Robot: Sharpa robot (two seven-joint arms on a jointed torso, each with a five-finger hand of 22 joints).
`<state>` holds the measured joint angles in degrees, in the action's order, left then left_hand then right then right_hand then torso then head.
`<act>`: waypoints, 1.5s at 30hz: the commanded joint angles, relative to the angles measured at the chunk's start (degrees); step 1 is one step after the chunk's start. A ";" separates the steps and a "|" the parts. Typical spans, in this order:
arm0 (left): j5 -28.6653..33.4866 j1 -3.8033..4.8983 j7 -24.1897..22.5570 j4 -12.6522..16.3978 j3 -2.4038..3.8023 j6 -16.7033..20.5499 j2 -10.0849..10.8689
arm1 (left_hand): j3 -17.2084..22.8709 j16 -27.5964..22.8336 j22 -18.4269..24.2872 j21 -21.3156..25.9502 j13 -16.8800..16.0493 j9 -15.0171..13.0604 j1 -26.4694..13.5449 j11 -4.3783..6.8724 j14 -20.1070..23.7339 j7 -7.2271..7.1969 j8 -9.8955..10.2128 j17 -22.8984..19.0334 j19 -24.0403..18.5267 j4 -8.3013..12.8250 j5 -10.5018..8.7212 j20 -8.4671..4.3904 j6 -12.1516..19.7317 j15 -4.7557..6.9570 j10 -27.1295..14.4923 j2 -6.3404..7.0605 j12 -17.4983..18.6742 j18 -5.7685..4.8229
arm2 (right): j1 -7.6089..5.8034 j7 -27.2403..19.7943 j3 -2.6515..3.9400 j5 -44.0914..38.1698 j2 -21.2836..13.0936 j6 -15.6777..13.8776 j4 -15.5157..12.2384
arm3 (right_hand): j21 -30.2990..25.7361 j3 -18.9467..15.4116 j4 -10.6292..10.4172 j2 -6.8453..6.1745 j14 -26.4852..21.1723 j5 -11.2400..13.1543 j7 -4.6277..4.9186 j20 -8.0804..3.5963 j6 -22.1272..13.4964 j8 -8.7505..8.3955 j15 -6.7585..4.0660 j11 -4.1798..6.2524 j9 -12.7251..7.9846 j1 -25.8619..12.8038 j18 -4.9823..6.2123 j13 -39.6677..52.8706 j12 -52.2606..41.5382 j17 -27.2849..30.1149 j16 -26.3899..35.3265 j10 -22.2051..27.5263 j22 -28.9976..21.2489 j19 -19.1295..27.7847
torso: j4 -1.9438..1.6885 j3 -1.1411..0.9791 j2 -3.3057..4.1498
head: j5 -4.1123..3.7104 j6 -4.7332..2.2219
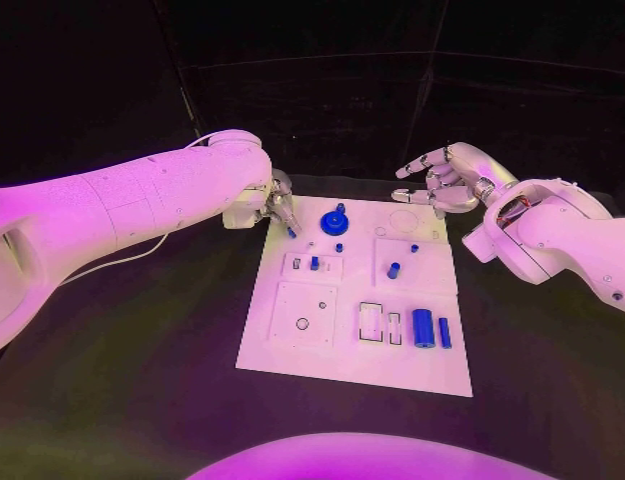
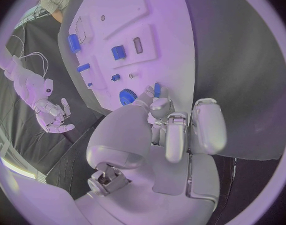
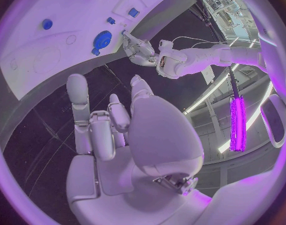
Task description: Assemble the parts on the task board
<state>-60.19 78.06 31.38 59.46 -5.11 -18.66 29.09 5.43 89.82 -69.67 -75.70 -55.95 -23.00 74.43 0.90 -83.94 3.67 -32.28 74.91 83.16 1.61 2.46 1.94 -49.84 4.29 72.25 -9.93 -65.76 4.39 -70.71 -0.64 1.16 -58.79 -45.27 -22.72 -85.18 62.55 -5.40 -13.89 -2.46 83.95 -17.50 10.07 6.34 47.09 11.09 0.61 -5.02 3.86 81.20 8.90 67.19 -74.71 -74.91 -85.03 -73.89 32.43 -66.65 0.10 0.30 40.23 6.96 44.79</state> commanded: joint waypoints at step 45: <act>3.87 -5.64 -2.69 27.01 -0.59 24.94 16.99 | 31.43 0.18 -0.76 -0.09 2.80 -4.86 -14.67 0.68 -6.06 -0.96 -9.46 15.09 0.24 7.01 0.25 -0.90 1.04 0.81 1.08 7.17 1.59 -0.09 | -0.10 0.14 0.02 0.53 -0.54 1.07 0.32 | -0.32 -0.26 0.13 0.99 3.45 -0.79 -0.05 -0.08 -0.27 0.20 -0.29 0.10 0.05 0.34 0.71 0.29 -0.41 -3.66 0.37 -0.27 -0.16 0.31 | -0.54 -0.15 -0.30 | 0.59 0.69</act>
<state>-53.27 72.41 29.12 86.12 -5.73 4.60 46.02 31.33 89.82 -70.40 -75.70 -53.19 -27.72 59.84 1.42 -83.95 3.35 -41.34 74.91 83.34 3.48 2.52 1.37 -48.74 4.70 73.22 -2.86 -64.46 4.39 -70.71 -0.35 1.15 -58.43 -45.78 -21.95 -84.71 62.55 -5.40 -13.89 -2.00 83.95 -18.14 10.06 6.34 47.08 11.09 0.61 -5.02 3.87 81.66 8.90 67.42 -74.93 -74.91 -85.03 -73.90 32.36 -66.65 -0.47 0.14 39.85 7.42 45.46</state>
